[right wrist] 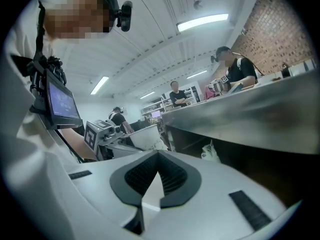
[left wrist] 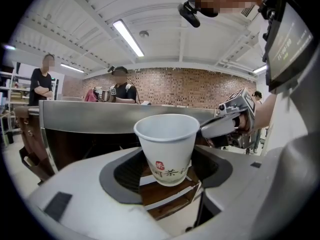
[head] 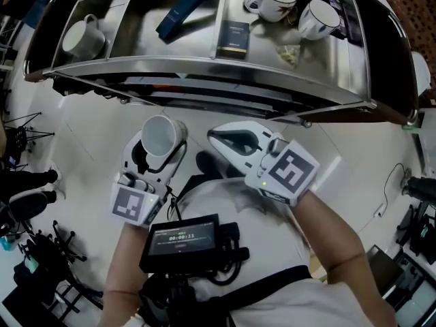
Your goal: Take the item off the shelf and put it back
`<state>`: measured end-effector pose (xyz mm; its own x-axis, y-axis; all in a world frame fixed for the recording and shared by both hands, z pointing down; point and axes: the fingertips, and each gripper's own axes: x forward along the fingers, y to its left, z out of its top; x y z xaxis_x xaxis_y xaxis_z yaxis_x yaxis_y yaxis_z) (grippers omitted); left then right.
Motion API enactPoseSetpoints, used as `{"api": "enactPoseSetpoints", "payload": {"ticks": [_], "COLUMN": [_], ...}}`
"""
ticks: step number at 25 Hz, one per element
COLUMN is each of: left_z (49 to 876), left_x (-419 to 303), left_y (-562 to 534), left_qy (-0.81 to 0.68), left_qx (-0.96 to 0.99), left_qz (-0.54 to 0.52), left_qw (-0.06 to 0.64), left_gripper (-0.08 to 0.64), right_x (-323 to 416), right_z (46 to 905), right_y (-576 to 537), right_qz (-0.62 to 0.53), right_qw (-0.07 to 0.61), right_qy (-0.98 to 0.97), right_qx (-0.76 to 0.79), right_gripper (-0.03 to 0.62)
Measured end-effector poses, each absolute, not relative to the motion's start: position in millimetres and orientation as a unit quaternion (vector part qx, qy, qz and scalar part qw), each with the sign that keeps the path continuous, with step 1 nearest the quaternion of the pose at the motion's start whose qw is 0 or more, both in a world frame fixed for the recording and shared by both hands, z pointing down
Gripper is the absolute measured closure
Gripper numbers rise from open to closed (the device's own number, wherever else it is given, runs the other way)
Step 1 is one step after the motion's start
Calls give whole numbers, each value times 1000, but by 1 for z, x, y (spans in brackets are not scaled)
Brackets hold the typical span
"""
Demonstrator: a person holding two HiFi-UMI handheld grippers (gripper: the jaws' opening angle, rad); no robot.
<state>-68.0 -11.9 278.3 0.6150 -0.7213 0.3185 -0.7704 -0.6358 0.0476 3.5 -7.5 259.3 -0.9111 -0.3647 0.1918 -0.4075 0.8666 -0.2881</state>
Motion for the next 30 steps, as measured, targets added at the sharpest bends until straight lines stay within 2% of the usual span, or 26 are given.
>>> {"api": "enactPoseSetpoints", "payload": {"ticks": [5,18,24,30], "left_z": [297,376,409,446], "left_x": [-57,-32,3,30], "left_y": [-15,-39,-79,-107], "left_qy": [-406,-399,-403,-404], "left_qx": [897,889,887,884], "left_qz": [156,208,215,226], "left_qw": [78,89,73,71], "left_gripper": [249,247,247,247], "right_x": [11,22,37,49], "right_z": [274,334,363,390], "right_y": [3,18,22,22], "right_qz": [195,237,270,291], "right_qw": [98,130,174,161], "right_qy": [-955,-940,-928,-918], "right_qx": [202,210,190,214], "right_gripper": [586,586,586,586]}}
